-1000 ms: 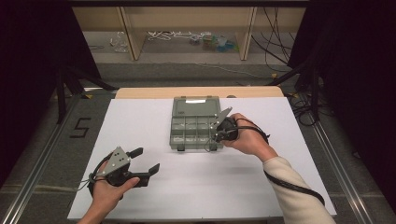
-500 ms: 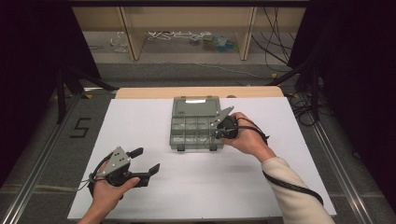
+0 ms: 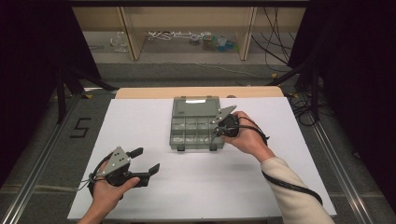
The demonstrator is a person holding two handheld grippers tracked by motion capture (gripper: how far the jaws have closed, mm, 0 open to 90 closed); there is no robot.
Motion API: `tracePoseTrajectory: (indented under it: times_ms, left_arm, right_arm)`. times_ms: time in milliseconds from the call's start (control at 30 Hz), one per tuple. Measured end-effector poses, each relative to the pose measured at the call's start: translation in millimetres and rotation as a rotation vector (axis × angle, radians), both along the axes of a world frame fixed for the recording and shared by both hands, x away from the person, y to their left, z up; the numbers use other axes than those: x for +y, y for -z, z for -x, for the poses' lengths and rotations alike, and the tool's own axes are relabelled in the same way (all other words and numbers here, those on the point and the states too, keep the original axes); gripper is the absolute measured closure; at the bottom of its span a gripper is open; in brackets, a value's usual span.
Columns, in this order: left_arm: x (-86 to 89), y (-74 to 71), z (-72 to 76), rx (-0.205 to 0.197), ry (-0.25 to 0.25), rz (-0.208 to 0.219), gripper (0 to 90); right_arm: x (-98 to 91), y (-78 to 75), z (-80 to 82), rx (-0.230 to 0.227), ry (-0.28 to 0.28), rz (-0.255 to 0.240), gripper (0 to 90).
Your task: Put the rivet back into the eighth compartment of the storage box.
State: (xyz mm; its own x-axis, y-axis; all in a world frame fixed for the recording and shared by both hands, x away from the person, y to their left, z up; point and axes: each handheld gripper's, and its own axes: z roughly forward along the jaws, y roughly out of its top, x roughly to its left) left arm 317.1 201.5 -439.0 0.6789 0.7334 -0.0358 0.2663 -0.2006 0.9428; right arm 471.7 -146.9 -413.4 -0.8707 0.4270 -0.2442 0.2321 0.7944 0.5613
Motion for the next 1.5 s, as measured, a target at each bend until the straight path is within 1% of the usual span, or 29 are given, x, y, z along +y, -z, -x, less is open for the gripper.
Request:
tracePoseTrajectory:
  times_ms: [100,133,333,367,433,567,633,667,733,767,833,867,900,1067,1167,1200,1233,1300,1367,1433,1500]
  left_arm:
    - [0.0,0.0,0.0,0.001,0.0,0.0,15.5]
    - [-0.1,0.0,0.0,0.001,0.0,0.0,15.5]
    - [0.0,0.1,-0.1,0.001,0.0,0.0,15.4]
    - [-0.1,0.0,0.0,0.001,0.0,0.0,15.5]
    - [-0.1,0.1,-0.1,0.001,0.0,0.0,15.5]
    - [0.1,0.1,-0.2,0.0,0.001,0.0,15.5]
    - [-0.1,0.2,-0.1,0.003,-0.001,0.002,15.5]
    - [0.1,0.1,-0.3,-0.001,0.001,-0.001,15.5]
    - [0.1,0.1,-0.2,0.001,0.0,0.001,15.5]
    - [0.1,0.1,-0.2,0.001,0.0,0.001,15.5]
    - [0.2,0.0,-0.2,0.0,0.0,0.001,15.5]
    - [0.3,0.0,-0.2,-0.001,0.0,0.001,15.5]
    - [0.3,0.0,-0.2,0.0,0.0,0.002,15.5]
    - [0.5,-0.2,-0.1,-0.002,-0.001,0.002,15.5]
    - [0.7,-0.2,-0.3,-0.001,-0.002,0.003,15.4]
    - [0.6,-0.2,-0.3,-0.002,-0.002,0.003,15.4]
    - [0.5,-0.2,-0.2,-0.001,-0.002,0.004,15.5]
    - [0.4,-0.3,0.1,0.0,-0.003,0.006,15.4]
    - [0.7,-0.3,-0.1,-0.002,-0.003,0.005,15.5]
    - [0.8,-0.3,-0.1,-0.002,-0.003,0.004,15.4]
    - [0.7,-0.3,-0.3,-0.003,-0.002,0.003,15.4]
  right_arm:
    - [-0.3,-0.9,-0.1,-0.007,0.001,-0.007,82.8]
    - [-0.2,-1.0,0.2,-0.004,0.002,-0.011,82.7]
    - [-1.3,-1.1,-0.6,-0.014,0.007,-0.013,82.6]
    - [-1.2,-1.0,0.1,-0.001,0.011,-0.016,82.5]
    - [-1.5,-0.8,-0.4,-0.003,0.01,-0.017,82.0]
    - [-2.4,-1.3,-1.9,-0.016,0.015,-0.023,74.3]
    - [-2.6,-1.6,-2.4,-0.021,0.019,-0.033,68.8]
    - [-2.0,-0.1,-1.7,-0.034,0.029,-0.051,66.0]
    - [-2.4,-0.3,-2.0,-0.036,0.029,-0.058,60.8]
    - [-2.8,0.0,-2.8,-0.049,0.027,-0.062,58.4]
    - [-3.4,0.4,-2.5,-0.051,0.032,-0.076,52.3]
    - [-4.0,0.4,-1.9,-0.04,0.04,-0.084,49.0]
    - [-4.7,0.6,-2.3,-0.047,0.039,-0.095,47.0]
    - [-10.2,-1.2,-0.1,-0.038,0.046,-0.16,38.9]
    - [-13.8,-4.0,4.1,-0.029,0.041,-0.233,33.8]
    - [-15.4,-5.6,6.4,-0.009,0.035,-0.256,33.3]
    - [-17.2,-7.0,7.7,-0.013,0.026,-0.279,33.2]
    - [-21.1,-9.6,12.0,-0.012,0.024,-0.319,31.9]
    - [-25.3,-11.7,17.1,0.004,0.022,-0.363,31.0]
    - [-30.3,-12.8,22.1,0.004,0.017,-0.403,30.8]
    - [-35.5,-12.9,28.1,0.008,0.024,-0.431,30.8]
